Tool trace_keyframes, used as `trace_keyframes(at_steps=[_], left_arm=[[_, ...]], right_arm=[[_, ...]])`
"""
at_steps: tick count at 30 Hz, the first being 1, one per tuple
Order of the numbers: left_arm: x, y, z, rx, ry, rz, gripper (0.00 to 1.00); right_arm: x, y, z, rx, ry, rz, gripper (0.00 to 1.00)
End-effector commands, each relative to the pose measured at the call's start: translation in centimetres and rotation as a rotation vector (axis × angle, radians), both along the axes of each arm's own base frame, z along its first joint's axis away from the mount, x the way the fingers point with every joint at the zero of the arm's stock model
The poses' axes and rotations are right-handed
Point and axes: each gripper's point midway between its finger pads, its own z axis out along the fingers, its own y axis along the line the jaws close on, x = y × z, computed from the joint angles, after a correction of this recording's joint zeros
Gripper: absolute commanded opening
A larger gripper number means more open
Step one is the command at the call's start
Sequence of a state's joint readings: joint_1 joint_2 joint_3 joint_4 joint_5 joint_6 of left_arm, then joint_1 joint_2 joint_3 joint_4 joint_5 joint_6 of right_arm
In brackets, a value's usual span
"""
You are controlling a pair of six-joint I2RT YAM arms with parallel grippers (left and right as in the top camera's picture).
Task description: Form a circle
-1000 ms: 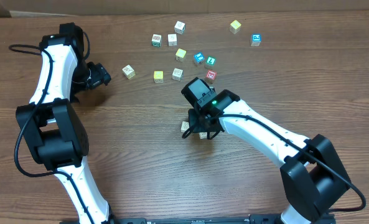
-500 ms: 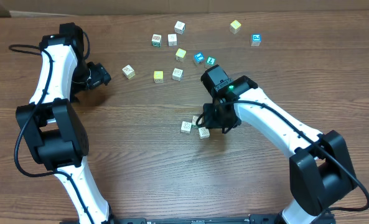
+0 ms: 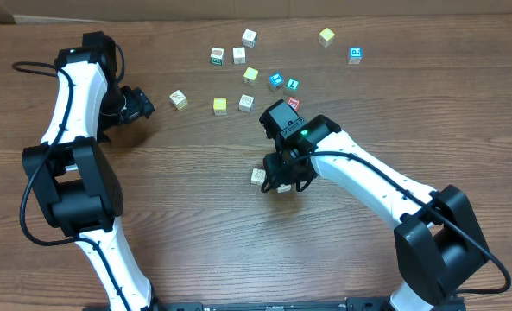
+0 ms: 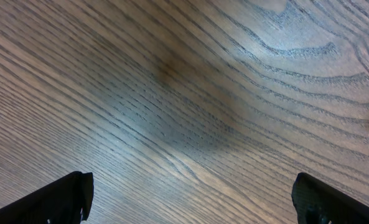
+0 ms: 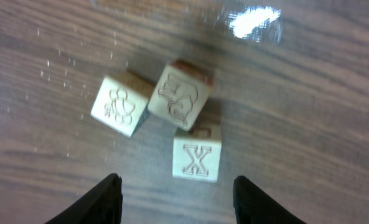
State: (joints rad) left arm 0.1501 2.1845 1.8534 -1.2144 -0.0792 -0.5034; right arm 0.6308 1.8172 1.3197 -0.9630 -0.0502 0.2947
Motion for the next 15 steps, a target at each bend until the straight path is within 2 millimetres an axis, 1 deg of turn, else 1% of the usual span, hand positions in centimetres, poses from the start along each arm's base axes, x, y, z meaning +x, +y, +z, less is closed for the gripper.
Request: trace_keyframes(at_steps=[1,5,9,11,15], left_arm=[[-0.1,-0.3,-0.6,-0.004,0.014,0.014,1.0],[-0.1,-0.3,-0.6,-0.004,0.014,0.014,1.0],[-0.1,-0.3,-0.6,-0.004,0.014,0.014,1.0],[-0.1,-0.3,-0.6,-0.004,0.014,0.014,1.0],[-0.1,-0.3,-0.6,-0.004,0.014,0.014,1.0]], right_arm=[[-0.5,-0.7,-1.5,-0.029,0.0,0.007,0.54],[-0.8,-1.0,-2.8,-0.029,0.0,0.008,0.54],[-1.1,-1.1,-3.5,-0.03,0.002,0.008,0.52],[-1.1,-1.2,-3.5,-0.03,0.002,0.008,0.49],[-1.1,-1.0,-3.5,-0.022,0.004,0.007,0.35]])
